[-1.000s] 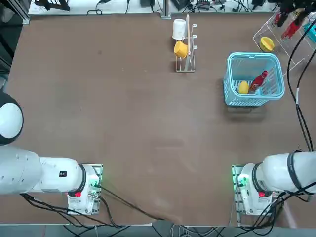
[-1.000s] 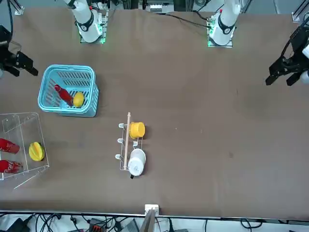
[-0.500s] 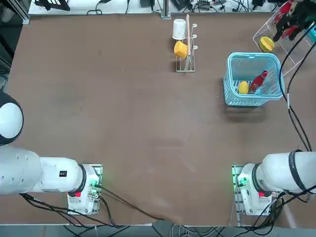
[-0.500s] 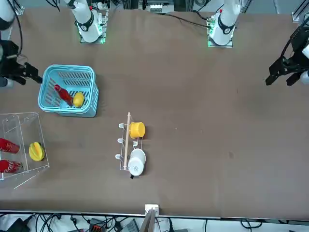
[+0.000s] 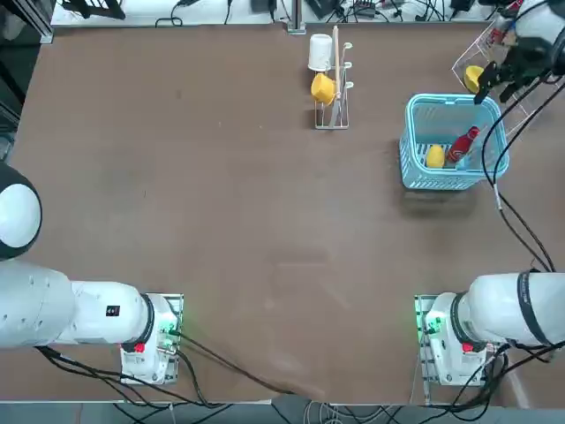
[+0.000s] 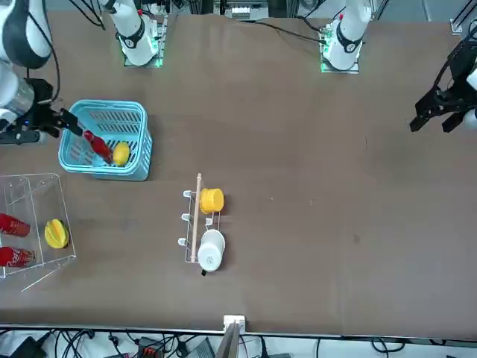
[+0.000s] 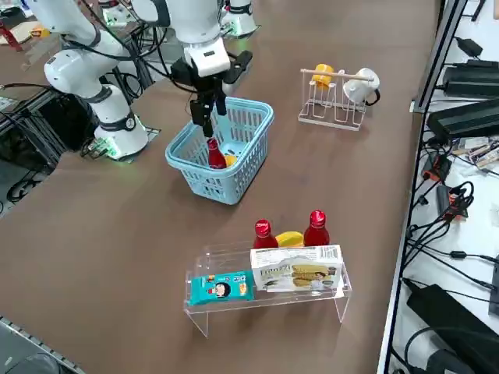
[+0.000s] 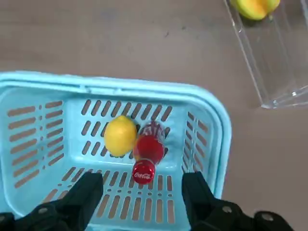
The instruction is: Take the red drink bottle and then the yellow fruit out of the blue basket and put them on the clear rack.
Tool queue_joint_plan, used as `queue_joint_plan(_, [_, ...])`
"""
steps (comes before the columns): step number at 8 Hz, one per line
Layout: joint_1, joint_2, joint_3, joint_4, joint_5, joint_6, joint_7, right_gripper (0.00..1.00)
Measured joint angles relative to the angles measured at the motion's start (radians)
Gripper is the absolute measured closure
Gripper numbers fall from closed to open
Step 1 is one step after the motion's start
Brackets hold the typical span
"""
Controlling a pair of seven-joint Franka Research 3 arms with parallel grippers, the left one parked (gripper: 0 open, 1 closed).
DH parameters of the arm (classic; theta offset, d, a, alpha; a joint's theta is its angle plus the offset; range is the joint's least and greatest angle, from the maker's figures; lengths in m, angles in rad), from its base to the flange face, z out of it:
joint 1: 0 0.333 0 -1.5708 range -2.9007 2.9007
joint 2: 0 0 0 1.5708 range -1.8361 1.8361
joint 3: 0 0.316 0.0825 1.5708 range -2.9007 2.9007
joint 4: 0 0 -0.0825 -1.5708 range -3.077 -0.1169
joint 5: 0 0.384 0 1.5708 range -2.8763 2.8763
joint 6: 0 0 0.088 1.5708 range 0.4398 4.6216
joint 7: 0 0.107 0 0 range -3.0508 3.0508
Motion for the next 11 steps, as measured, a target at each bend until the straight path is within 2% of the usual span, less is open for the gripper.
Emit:
queue_joint_plan(3, [0.0,-0.024,0.0,-0.107,0.0,0.098,0.0,0.01])
queue_joint_plan(6, [0.0,-0.024,0.001,-0.169,0.0,0.169,0.0,0.04])
queue_joint_plan(11, [0.0,0.009,0.004,-0.185,-0.002,0.218,0.0,0.15])
